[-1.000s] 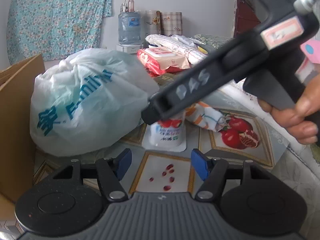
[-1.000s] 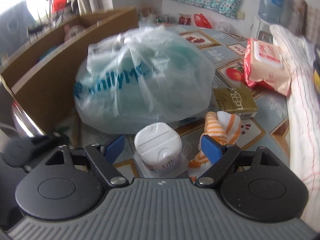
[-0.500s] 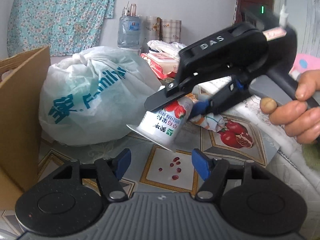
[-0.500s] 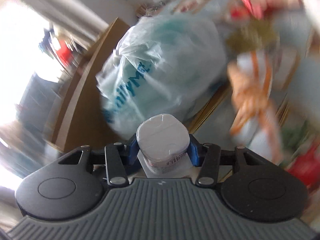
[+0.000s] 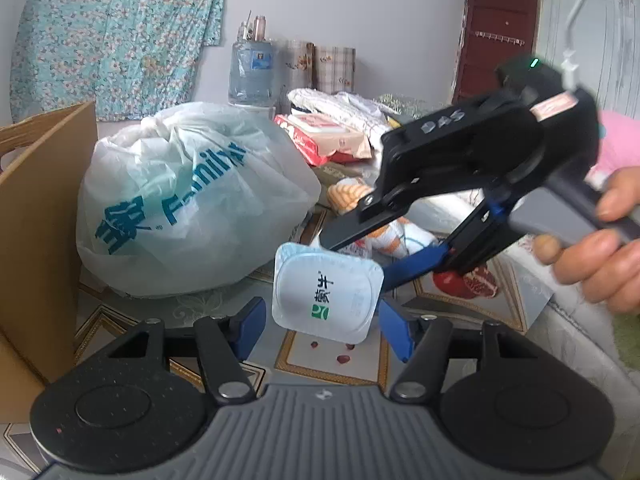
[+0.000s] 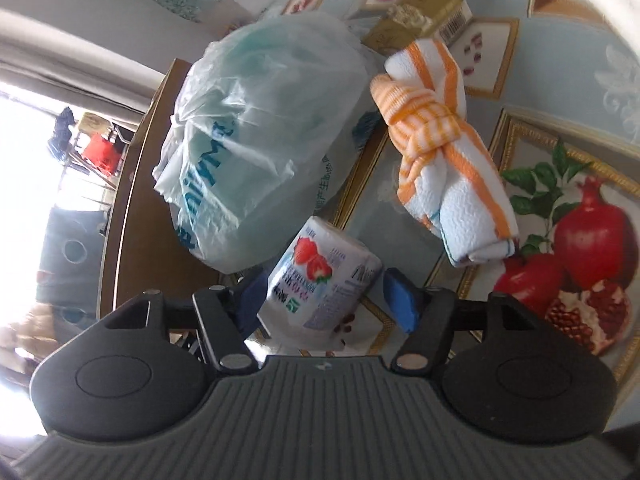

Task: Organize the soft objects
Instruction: 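Grasp the white yogurt cup with the left gripper and lift it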

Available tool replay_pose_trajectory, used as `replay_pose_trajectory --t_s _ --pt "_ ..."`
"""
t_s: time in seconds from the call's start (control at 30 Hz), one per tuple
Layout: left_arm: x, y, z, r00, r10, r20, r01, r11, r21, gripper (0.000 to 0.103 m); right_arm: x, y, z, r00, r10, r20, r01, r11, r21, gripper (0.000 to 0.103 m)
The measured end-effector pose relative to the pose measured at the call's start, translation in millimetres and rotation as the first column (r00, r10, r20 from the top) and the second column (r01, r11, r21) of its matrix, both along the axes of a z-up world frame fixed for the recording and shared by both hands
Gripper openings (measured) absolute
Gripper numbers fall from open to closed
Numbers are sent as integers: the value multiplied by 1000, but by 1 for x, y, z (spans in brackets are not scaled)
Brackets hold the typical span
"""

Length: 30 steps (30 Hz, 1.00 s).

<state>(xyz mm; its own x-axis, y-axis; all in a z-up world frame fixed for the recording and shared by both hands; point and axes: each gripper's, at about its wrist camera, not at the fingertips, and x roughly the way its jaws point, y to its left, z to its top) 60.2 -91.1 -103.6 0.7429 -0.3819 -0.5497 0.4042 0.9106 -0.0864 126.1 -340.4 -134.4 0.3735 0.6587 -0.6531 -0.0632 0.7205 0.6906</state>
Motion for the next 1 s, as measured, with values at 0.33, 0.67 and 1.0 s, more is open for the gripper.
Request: replay_pose_trajectory --t_s 0.33,0.67,1.0 --pt "23 -20 -14 999 -32 4 31 992 121 75 -18 11 9 994 78 80 -80 997 20 66" --pt "23 -13 -5 999 2 -33 -1 999 45 63 -22 -18 -11 999 17 29 -22 979 203 52" --pt "41 -4 19 999 30 -39 -31 999 -28 61 -18 -35 -5 998 -49 34 35 939 341 52"
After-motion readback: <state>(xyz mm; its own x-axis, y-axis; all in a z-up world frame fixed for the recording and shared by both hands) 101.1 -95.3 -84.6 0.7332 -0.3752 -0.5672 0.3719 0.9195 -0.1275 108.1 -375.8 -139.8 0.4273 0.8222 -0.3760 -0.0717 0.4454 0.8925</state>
